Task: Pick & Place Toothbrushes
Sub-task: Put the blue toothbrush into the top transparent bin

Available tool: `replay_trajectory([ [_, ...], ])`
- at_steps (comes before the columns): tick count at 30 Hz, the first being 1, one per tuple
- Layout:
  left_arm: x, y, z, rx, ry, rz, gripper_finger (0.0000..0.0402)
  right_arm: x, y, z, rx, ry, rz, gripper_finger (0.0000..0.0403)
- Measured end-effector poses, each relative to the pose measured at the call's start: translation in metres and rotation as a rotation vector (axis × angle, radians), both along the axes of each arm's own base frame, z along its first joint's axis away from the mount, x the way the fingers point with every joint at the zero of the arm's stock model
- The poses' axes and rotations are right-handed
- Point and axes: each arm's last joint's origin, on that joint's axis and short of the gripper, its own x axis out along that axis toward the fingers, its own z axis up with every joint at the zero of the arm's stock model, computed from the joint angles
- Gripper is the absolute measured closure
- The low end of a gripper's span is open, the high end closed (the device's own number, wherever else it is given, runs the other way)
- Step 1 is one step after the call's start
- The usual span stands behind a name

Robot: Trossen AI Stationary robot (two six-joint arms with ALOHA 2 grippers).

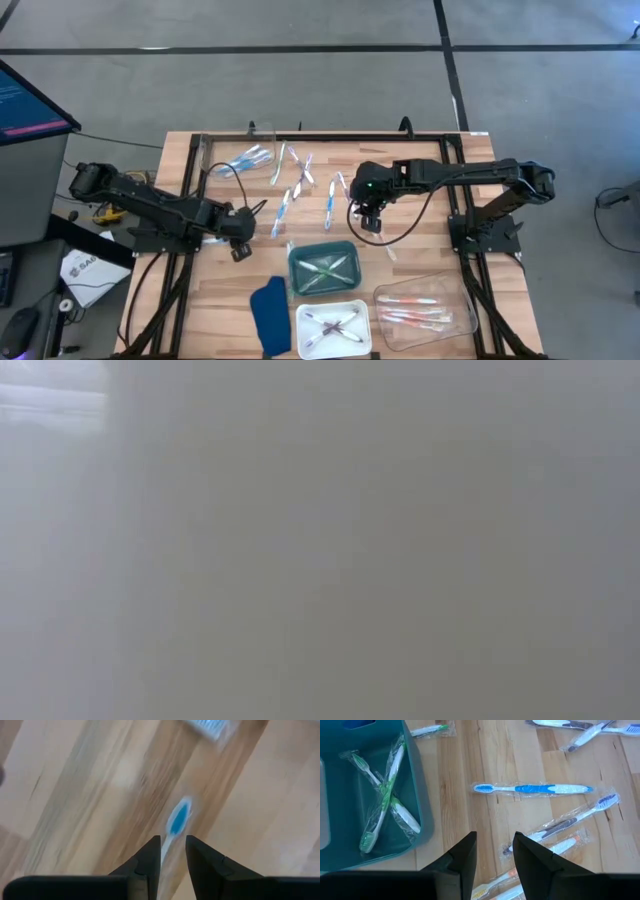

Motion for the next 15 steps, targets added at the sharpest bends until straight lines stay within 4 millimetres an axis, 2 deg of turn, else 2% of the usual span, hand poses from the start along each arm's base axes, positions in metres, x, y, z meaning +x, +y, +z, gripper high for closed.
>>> replay_trajectory([
  [5,-0.0073,-0.0004,-0.0016,0.002,0.076,-0.008,0.0317,0.0000,0.0000,0.0000,0.000,0.000,0.000,0.0283],
  [15,-0.0091,-0.0059,-0.0018,0.004,0.085,-0.045,0.0317,0.0014,-0.0001,0.0009,-0.002,-0.017,0.000,0.0283],
])
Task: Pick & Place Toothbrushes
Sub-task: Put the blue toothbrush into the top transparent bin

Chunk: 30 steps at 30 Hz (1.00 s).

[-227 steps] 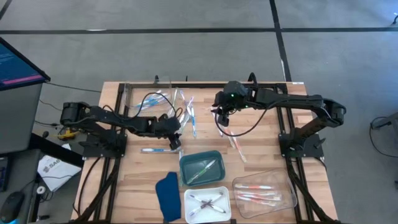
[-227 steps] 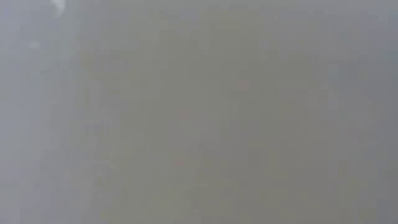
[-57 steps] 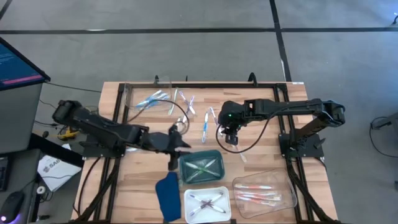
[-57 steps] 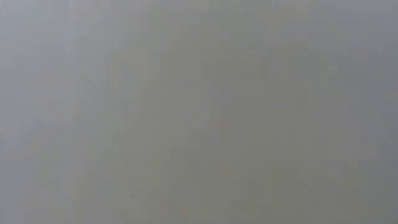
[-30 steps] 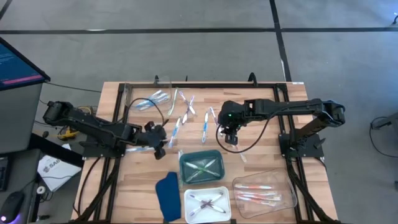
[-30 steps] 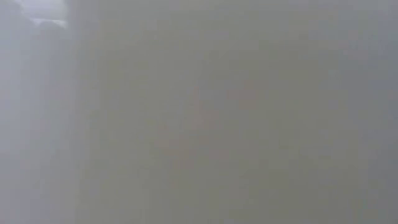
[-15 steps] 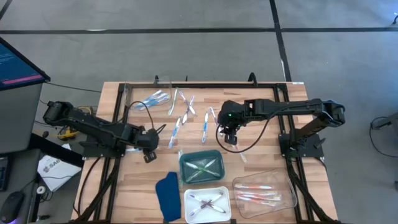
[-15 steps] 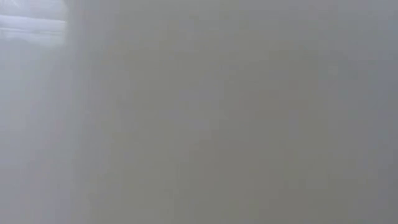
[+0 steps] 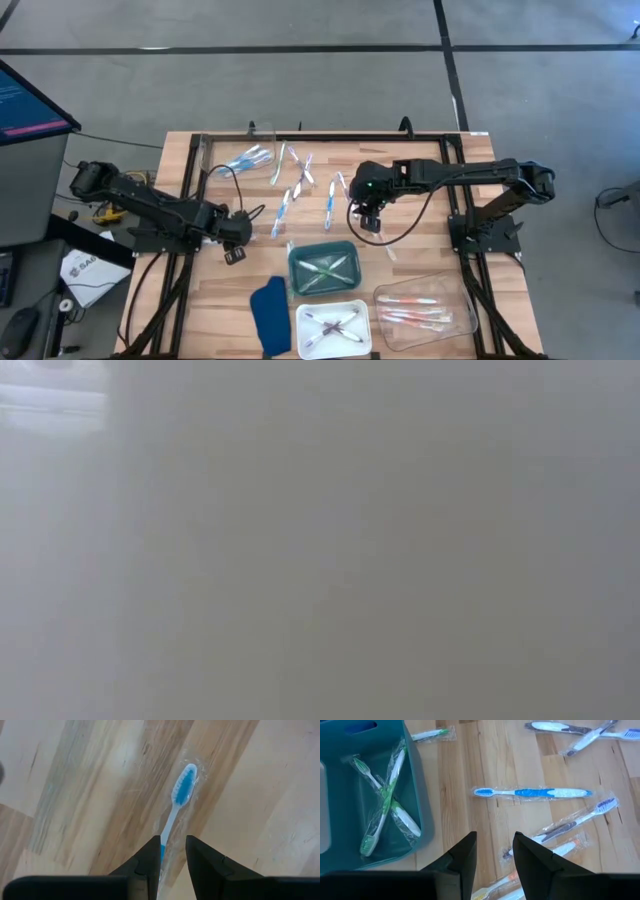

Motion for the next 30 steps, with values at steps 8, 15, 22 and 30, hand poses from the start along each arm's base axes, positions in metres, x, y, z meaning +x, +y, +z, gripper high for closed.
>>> replay_trajectory([
  [8,0.000,0.000,0.000,-0.004,0.005,-0.002,0.0317,0.000,0.000,0.000,0.000,-0.002,0.000,0.0283],
  [15,-0.014,0.003,-0.018,0.010,0.069,-0.001,0.0317,0.000,0.000,0.000,0.000,-0.002,0.000,0.0283],
  [22,-0.021,0.005,-0.028,0.007,0.083,0.050,0.0317,0.000,0.000,0.000,0.000,-0.003,0.000,0.0283],
  [30,-0.021,0.004,-0.028,-0.002,0.079,0.052,0.0321,0.000,0.000,0.000,0.000,-0.005,0.000,0.0283],
])
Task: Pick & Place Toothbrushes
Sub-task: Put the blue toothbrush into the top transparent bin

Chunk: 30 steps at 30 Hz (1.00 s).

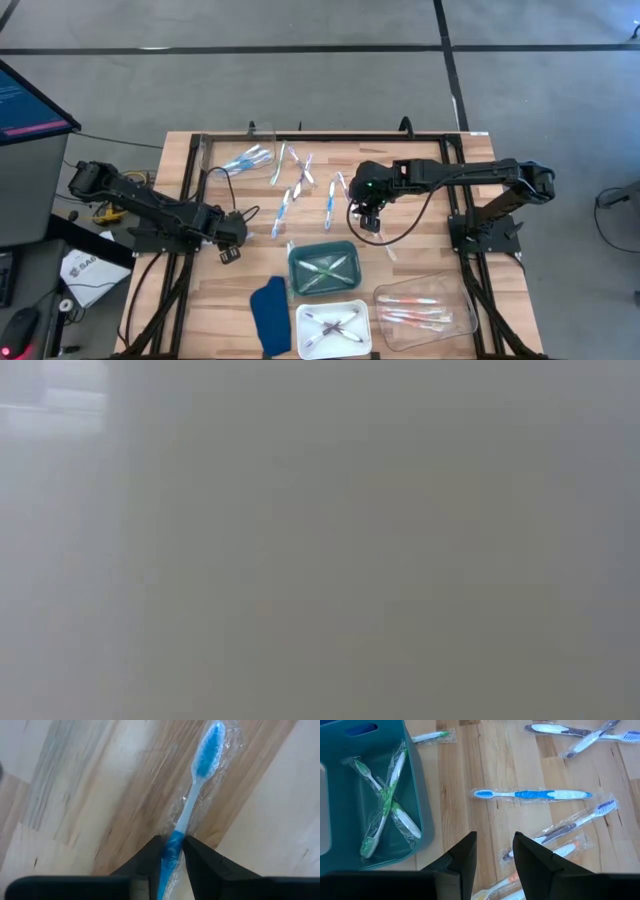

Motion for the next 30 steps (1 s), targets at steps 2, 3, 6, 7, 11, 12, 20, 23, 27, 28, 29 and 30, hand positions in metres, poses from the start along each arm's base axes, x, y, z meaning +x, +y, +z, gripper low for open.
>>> replay_trajectory([
  [2,0.000,0.000,0.000,-0.003,-0.003,0.004,0.0333,0.000,0.000,0.000,0.000,0.000,0.000,0.0283],
  [3,0.000,0.000,0.000,-0.004,-0.005,0.004,0.0340,0.000,0.000,0.000,0.000,0.000,0.000,0.0283],
  [6,0.001,0.000,0.000,-0.004,-0.006,0.003,0.0366,0.000,0.000,0.000,0.000,0.000,0.000,0.0283],
  [7,0.001,0.000,0.000,-0.004,-0.007,0.002,0.0374,0.000,0.000,0.000,0.000,0.000,0.000,0.0283],
  [11,0.003,-0.001,0.002,0.001,-0.018,0.002,0.0385,0.000,0.000,0.000,0.000,0.000,0.000,0.0283],
  [12,0.004,-0.001,0.003,0.000,-0.024,0.002,0.0383,0.000,0.000,0.000,0.000,0.000,0.000,0.0283],
  [20,0.017,-0.004,0.015,-0.026,-0.096,0.009,0.0392,0.001,0.000,0.001,-0.001,-0.014,0.000,0.0283],
  [23,0.020,-0.005,0.019,-0.028,-0.118,0.009,0.0400,0.002,0.000,0.000,-0.002,-0.016,0.000,0.0283],
  [27,0.023,-0.005,0.022,-0.028,-0.136,0.001,0.0400,0.002,0.000,0.000,-0.002,-0.016,0.000,0.0283],
  [28,0.024,-0.005,0.023,-0.027,-0.137,0.001,0.0400,0.002,0.000,0.000,-0.002,-0.016,0.000,0.0283],
  [29,0.024,-0.005,0.023,-0.026,-0.138,0.001,0.0400,0.002,0.000,0.000,-0.002,-0.015,0.000,0.0283],
  [30,0.024,-0.005,0.023,-0.026,-0.138,0.001,0.0401,0.002,0.000,0.000,-0.002,-0.016,0.000,0.0283],
])
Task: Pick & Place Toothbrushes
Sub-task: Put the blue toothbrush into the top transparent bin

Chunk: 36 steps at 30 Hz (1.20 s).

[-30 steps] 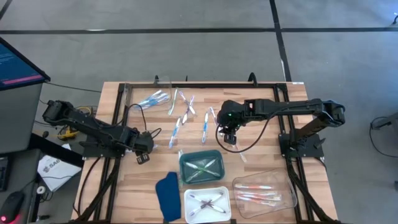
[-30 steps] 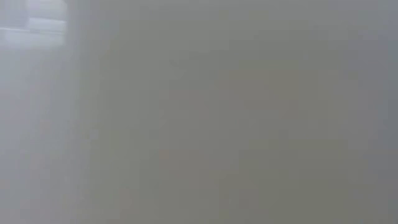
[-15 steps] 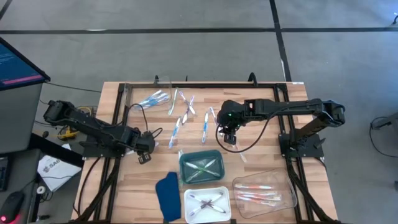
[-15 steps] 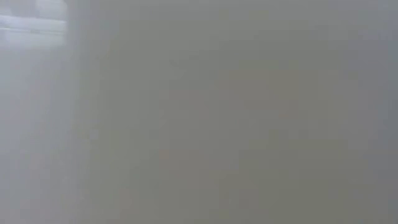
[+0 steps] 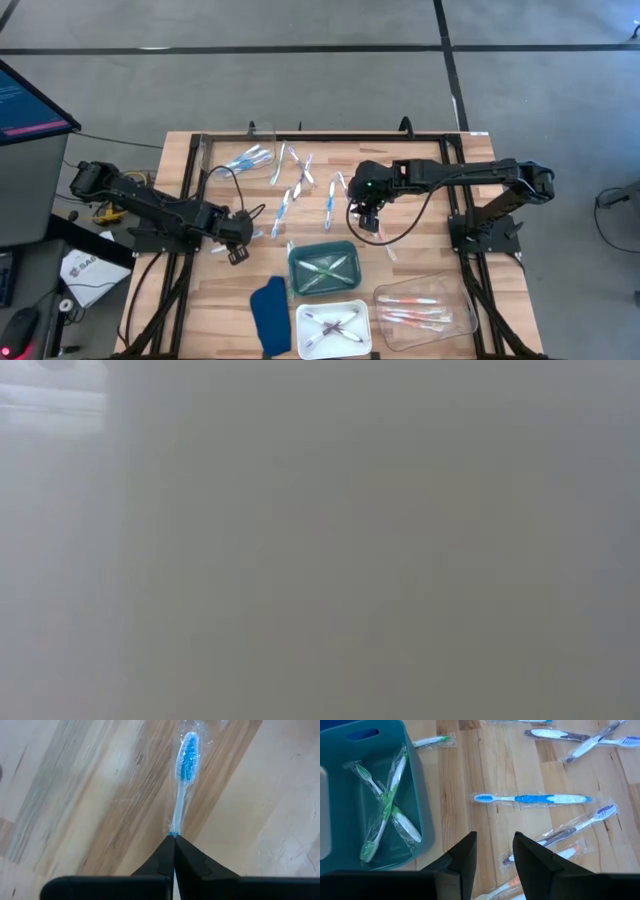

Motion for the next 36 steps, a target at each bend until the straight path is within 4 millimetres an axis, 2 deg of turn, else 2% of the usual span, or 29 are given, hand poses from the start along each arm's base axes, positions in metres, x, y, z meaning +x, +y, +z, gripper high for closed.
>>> replay_trajectory([
  [9,0.001,0.000,0.001,-0.001,-0.010,-0.002,0.0401,0.000,0.000,0.000,0.000,0.000,0.000,0.0283],
  [13,0.006,-0.001,0.007,-0.005,-0.035,-0.008,0.0401,0.000,0.000,0.000,0.000,-0.005,0.000,0.0283],
  [26,0.035,-0.003,0.061,0.055,-0.198,-0.111,0.0401,0.000,0.000,0.000,0.000,-0.004,0.000,0.0283],
  [36,0.046,0.029,0.096,0.148,-0.212,-0.091,0.0401,0.000,0.000,0.000,0.000,-0.004,0.000,0.0283],
])
